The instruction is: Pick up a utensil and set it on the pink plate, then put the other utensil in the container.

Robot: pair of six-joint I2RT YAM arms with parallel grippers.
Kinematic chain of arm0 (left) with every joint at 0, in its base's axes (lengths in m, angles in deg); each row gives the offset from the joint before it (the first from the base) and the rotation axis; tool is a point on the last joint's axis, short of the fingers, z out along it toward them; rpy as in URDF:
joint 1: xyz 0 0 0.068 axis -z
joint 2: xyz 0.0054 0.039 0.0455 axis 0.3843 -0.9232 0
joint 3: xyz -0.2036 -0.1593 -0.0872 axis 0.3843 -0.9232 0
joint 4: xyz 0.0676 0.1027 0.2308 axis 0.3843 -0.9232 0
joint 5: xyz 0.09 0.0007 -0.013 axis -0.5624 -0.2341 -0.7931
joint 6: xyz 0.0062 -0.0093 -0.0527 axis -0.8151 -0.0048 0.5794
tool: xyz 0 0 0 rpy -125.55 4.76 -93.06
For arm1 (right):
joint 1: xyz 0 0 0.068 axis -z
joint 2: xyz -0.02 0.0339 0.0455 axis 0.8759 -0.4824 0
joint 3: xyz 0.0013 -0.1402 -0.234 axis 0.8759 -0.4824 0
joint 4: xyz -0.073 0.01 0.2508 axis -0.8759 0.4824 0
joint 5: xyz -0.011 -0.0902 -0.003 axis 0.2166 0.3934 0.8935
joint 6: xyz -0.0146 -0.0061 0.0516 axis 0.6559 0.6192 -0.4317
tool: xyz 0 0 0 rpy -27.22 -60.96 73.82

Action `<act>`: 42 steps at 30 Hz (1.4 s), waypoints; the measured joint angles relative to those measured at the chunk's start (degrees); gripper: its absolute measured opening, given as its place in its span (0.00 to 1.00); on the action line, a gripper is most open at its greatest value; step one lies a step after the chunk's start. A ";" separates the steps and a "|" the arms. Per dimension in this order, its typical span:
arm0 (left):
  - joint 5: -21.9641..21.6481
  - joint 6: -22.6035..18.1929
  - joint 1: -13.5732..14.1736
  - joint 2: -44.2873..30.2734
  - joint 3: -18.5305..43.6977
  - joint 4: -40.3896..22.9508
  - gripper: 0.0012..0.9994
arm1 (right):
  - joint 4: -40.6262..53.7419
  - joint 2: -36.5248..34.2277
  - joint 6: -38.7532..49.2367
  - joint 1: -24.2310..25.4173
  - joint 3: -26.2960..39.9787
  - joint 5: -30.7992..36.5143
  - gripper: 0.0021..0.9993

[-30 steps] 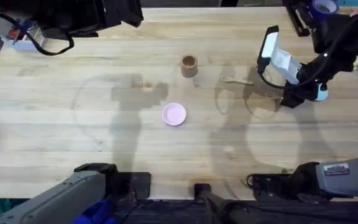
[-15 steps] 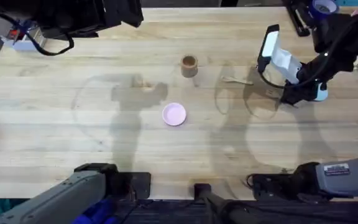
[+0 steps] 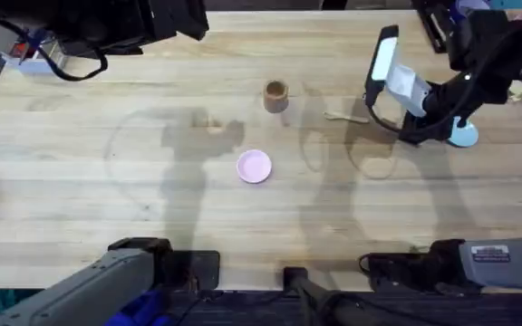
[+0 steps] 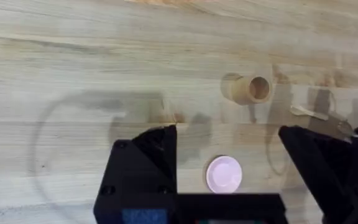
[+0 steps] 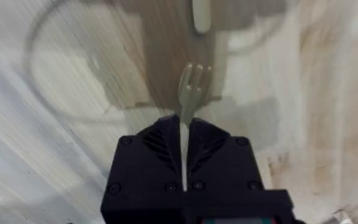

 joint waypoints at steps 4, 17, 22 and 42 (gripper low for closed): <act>-1.82 -0.02 -0.05 0.00 0.00 -0.40 0.99 | 0.27 3.03 -3.07 -3.73 0.00 -0.18 0.03; -3.63 0.00 -5.69 0.00 0.00 -1.56 0.99 | 7.18 5.56 -17.14 -17.83 2.84 -0.34 0.03; -3.69 -0.02 -7.15 0.00 0.00 -1.56 0.99 | 10.64 5.56 -21.36 -23.19 5.57 -0.36 0.03; -4.80 -0.02 -11.04 0.00 0.00 -1.69 0.99 | 2.76 0.94 -28.95 -41.67 7.93 -0.76 0.03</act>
